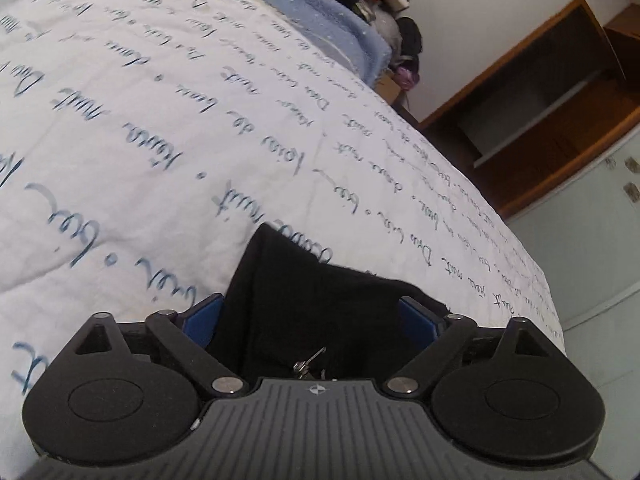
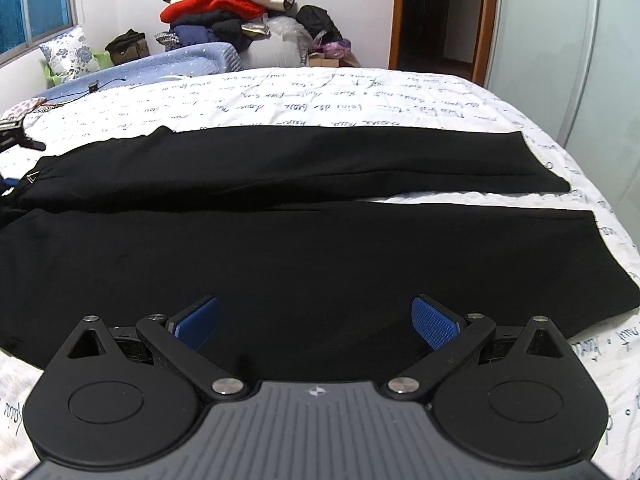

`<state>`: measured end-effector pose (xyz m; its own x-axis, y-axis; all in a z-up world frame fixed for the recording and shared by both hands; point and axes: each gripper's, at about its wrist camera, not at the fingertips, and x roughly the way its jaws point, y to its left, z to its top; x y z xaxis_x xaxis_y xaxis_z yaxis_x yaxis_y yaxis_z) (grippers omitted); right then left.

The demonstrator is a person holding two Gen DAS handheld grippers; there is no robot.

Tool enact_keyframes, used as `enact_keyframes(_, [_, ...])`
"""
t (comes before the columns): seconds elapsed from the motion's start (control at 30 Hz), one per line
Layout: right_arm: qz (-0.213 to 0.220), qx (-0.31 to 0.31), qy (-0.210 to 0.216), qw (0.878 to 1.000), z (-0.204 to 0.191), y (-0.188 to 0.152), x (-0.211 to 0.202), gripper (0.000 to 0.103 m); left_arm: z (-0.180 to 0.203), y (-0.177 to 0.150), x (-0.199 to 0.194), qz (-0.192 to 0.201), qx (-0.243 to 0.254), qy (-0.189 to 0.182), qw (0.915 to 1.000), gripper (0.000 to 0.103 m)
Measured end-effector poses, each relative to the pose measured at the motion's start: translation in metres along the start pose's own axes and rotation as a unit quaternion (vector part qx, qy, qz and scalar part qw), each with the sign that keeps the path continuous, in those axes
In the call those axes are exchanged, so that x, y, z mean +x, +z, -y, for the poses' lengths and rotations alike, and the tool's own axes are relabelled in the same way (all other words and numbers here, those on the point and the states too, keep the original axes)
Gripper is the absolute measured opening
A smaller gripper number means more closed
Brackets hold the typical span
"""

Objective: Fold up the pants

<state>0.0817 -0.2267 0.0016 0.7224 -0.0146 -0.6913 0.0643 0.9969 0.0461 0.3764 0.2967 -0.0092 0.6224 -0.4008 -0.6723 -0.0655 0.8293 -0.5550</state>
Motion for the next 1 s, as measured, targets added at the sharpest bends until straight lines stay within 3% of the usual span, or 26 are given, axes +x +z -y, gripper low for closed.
enact_keyframes(0.1, [0.0, -0.01, 0.003, 1.0, -0.006, 0.003, 0.003, 0.103, 0.005, 0.005, 0.012, -0.006, 0.016, 0.004, 0.9998, 0.07])
enact_keyframes(0.17, [0.003, -0.015, 0.004, 1.0, -0.009, 0.005, 0.004, 0.103, 0.009, 0.004, 0.017, -0.005, 0.034, 0.01, 0.9993, 0.052])
enact_keyframes(0.23, [0.007, -0.016, 0.004, 1.0, -0.01, 0.008, 0.004, 0.103, 0.011, 0.002, 0.018, 0.003, 0.051, 0.015, 0.9986, 0.025])
enact_keyframes(0.3, [0.013, -0.016, 0.009, 1.0, -0.01, 0.012, 0.005, 0.103, 0.008, 0.001, 0.016, 0.009, 0.061, 0.028, 0.9977, 0.011])
enact_keyframes(0.37, [0.032, -0.028, 0.03, 0.999, -0.011, 0.017, 0.006, 0.103, 0.005, 0.001, 0.009, 0.02, 0.058, 0.019, 0.998, 0.008])
enact_keyframes(0.43, [0.074, -0.076, 0.082, 0.991, -0.013, 0.027, 0.004, 0.103, 0.011, -0.002, -0.004, 0.044, 0.075, 0.01, 0.9961, 0.007])
enact_keyframes(0.5, [0.126, -0.143, 0.139, 0.972, -0.016, 0.041, 0.004, 0.103, 0.023, -0.007, -0.023, 0.076, 0.101, 0.002, 0.992, 0.006])
enact_keyframes(0.57, [0.15, -0.206, 0.181, 0.95, -0.019, 0.063, 0.014, 0.103, 0.037, -0.014, -0.045, 0.117, 0.124, -0.015, 0.9852, 0.006])
enact_keyframes(0.67, [0.105, -0.255, 0.247, 0.929, -0.025, 0.115, 0.055, 0.103, 0.049, -0.024, -0.077, 0.166, 0.137, -0.051, 0.9753, 0.006])
enact_keyframes(0.83, [0.03, -0.273, 0.279, 0.92, -0.049, 0.19, 0.132, 0.103, 0.071, -0.041, -0.117, 0.223, 0.167, -0.115, 0.9534, 0.005])
enact_keyframes(1.0, [-0.021, -0.302, 0.301, 0.904, -0.072, 0.223, 0.185, 0.103, 0.075, -0.056, -0.139, 0.251, 0.193, -0.159, 0.9352, 0.005])
